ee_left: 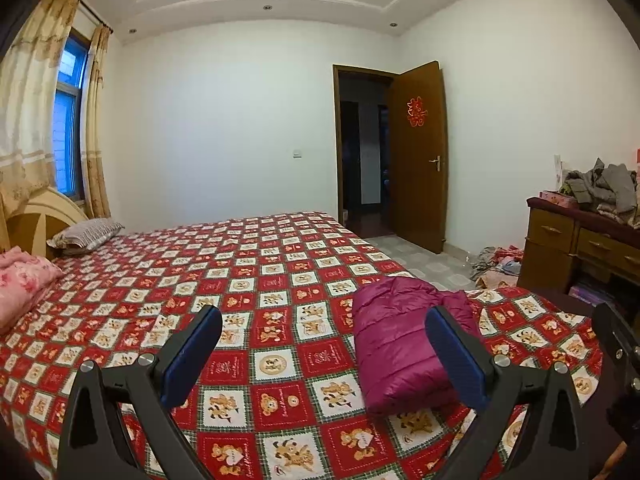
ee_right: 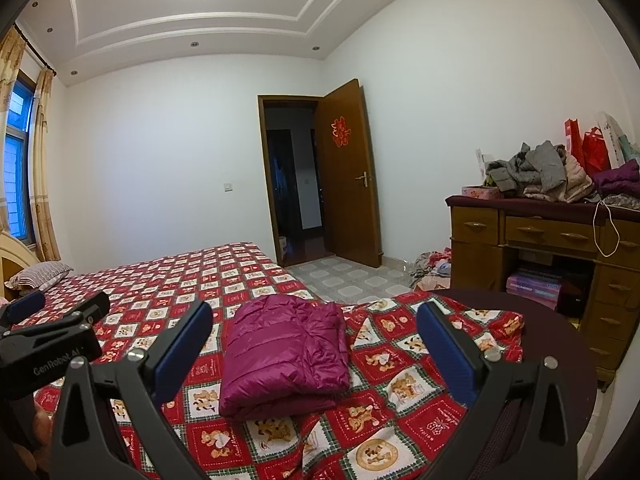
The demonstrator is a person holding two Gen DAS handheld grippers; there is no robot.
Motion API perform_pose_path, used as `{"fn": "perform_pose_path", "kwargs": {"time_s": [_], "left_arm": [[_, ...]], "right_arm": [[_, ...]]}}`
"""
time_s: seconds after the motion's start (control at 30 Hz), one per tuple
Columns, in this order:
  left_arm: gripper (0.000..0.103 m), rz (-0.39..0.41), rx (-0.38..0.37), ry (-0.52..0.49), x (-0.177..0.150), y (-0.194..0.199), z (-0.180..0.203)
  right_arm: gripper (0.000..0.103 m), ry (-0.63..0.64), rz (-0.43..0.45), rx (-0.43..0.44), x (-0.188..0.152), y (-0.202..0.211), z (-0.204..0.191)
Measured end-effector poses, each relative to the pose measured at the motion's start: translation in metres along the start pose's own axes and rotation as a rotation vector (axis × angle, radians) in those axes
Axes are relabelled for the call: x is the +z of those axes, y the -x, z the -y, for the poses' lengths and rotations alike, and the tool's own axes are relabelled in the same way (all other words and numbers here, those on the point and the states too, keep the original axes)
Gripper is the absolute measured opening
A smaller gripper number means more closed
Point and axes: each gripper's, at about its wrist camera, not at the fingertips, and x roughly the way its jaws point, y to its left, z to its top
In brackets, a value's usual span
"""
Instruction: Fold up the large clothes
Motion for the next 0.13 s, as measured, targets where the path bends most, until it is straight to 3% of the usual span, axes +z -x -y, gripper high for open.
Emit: {"fn": "perform_pose_path", "kwargs": {"time_s": [0.13], "left_arm": [[0.102, -0.019, -0.008, 0.006, 0.0002, -0.0038, -0.0023]], "right_arm": [[0.103, 0.002, 0.002, -0.003, -0.0004, -0.0011, 0.0003]]}}
